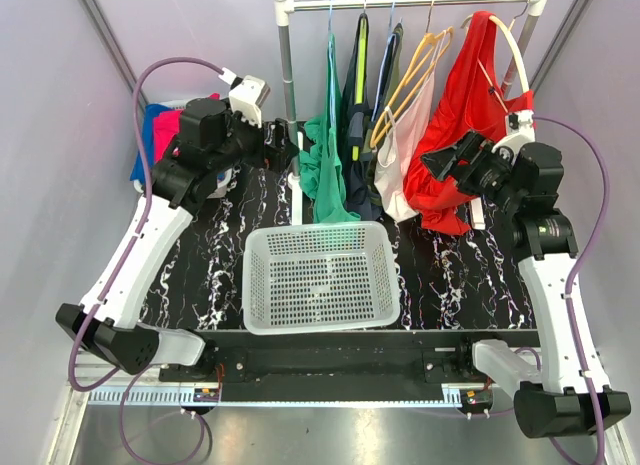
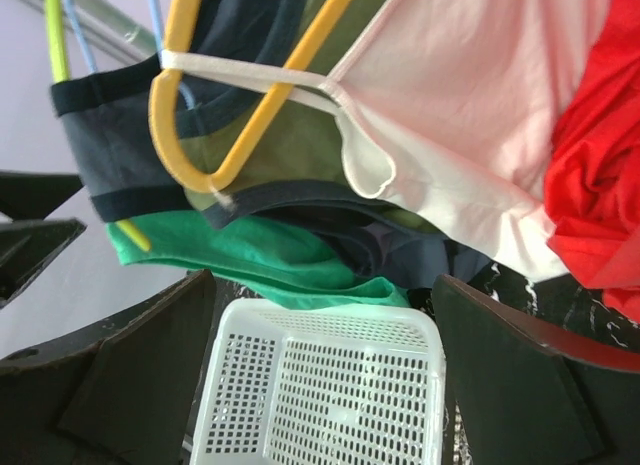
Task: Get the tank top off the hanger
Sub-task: Pick up the hanger from the clothesline.
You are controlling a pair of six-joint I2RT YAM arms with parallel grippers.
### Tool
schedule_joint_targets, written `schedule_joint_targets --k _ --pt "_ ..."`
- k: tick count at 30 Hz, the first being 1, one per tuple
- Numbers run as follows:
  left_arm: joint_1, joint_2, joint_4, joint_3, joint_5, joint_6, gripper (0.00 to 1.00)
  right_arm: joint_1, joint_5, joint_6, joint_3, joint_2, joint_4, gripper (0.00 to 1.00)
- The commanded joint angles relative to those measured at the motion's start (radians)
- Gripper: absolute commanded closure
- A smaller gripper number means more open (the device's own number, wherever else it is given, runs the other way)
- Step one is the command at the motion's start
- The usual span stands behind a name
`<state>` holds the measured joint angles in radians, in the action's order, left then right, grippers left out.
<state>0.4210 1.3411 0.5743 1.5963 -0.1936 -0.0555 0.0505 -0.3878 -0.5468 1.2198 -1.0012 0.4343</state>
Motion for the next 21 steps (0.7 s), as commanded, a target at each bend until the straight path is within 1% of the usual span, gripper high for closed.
schedule_joint_targets --k 1,3,6,9,12,16,21 --pt "-0.001 -0.002 -0.111 0.059 -0.019 0.031 0.01 0.014 -0.077 -0.004 -0.034 0.055 -0.109 0.00" --pt "-0.001 0.041 -0.128 0.099 -0.053 0.043 0.01 0.017 -0.079 -0.001 -0.039 0.064 -0.114 0.00" --pt "-0.001 0.114 -0.145 0.210 -0.066 0.014 0.01 0.017 -0.069 0.015 -0.037 0.084 -0.095 0.00" --pt "-0.001 0.190 -0.180 0.336 -0.061 -0.032 0.01 0.018 -0.053 0.031 -0.054 0.110 -0.088 0.00" --pt "0.001 0.251 -0.215 0.413 -0.052 -0.096 0.01 0.018 -0.039 0.044 -0.074 0.138 -0.078 0.00" --pt "0.031 0.311 -0.237 0.476 -0.026 -0.148 0.01 0.018 -0.028 0.064 -0.080 0.141 -0.062 0.00" --pt "0.107 0.359 -0.238 0.498 0.057 -0.122 0.01 0.018 -0.026 0.059 -0.109 0.144 -0.074 0.00"
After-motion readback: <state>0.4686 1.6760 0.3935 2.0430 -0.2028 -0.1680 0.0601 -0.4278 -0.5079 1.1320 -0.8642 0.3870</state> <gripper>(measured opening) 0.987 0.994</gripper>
